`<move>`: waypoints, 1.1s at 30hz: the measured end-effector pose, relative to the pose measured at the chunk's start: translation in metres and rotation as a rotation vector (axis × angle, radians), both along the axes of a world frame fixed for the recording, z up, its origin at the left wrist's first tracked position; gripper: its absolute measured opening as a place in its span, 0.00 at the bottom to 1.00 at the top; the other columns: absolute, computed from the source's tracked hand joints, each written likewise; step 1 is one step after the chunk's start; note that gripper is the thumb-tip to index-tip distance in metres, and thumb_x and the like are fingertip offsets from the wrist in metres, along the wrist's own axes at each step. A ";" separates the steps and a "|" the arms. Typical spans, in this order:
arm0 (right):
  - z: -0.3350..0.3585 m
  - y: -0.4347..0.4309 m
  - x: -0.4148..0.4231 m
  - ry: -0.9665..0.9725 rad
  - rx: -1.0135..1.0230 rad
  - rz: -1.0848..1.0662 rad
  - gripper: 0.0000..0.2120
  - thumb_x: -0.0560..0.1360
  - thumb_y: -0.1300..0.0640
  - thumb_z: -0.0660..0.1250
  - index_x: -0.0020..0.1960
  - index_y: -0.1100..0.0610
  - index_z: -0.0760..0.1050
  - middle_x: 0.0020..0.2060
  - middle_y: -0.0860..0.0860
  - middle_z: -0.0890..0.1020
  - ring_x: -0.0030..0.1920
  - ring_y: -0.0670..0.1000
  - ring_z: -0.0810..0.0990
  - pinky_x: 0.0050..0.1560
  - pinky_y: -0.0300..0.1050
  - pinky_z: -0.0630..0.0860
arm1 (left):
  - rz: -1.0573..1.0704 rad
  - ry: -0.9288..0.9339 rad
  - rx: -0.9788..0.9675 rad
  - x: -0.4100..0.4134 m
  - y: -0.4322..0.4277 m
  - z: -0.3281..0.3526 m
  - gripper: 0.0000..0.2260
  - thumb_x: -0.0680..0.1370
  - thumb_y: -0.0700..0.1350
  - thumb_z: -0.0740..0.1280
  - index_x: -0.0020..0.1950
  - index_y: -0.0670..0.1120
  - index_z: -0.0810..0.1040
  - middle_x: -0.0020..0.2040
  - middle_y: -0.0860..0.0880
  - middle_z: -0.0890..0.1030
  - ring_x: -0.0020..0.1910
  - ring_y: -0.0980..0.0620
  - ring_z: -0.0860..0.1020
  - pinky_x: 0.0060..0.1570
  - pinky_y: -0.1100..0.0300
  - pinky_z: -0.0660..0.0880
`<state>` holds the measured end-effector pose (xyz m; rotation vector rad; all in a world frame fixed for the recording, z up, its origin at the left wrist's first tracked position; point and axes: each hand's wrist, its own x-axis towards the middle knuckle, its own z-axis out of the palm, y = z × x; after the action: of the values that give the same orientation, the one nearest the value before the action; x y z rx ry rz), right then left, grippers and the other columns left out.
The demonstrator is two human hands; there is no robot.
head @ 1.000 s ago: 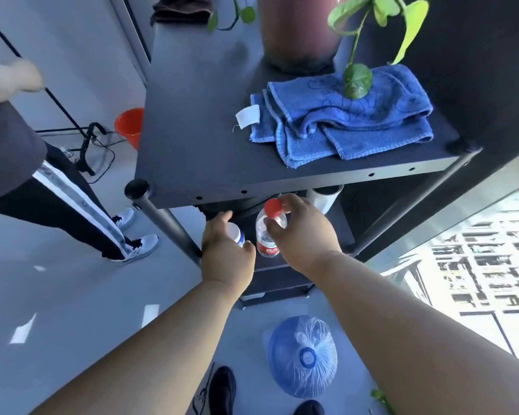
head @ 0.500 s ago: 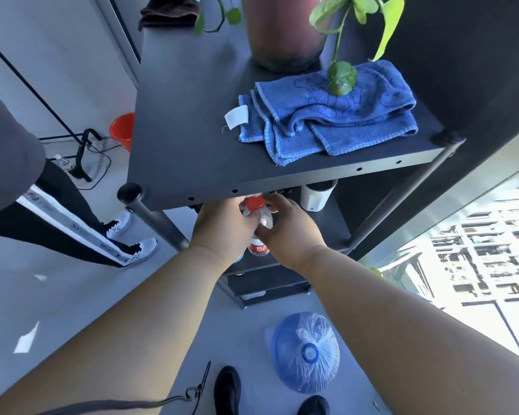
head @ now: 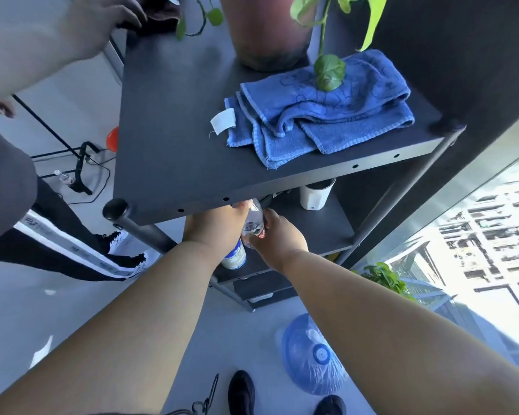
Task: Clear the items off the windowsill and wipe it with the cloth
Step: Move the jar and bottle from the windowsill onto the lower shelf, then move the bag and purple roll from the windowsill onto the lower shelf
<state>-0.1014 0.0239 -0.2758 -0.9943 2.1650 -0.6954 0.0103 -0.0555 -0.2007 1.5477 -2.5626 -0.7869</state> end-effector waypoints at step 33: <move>0.169 0.200 -0.070 -0.024 -0.255 -0.422 0.17 0.76 0.43 0.67 0.65 0.39 0.76 0.45 0.41 0.83 0.42 0.43 0.83 0.43 0.44 0.81 | -0.343 0.484 0.237 -0.066 0.165 0.117 0.05 0.78 0.53 0.73 0.43 0.57 0.80 0.34 0.63 0.82 0.32 0.64 0.77 0.34 0.73 0.72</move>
<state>-0.1711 0.2236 -0.1070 -0.6439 2.3283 -1.1980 -0.0557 0.1093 -0.0835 0.8115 -2.4425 -1.3470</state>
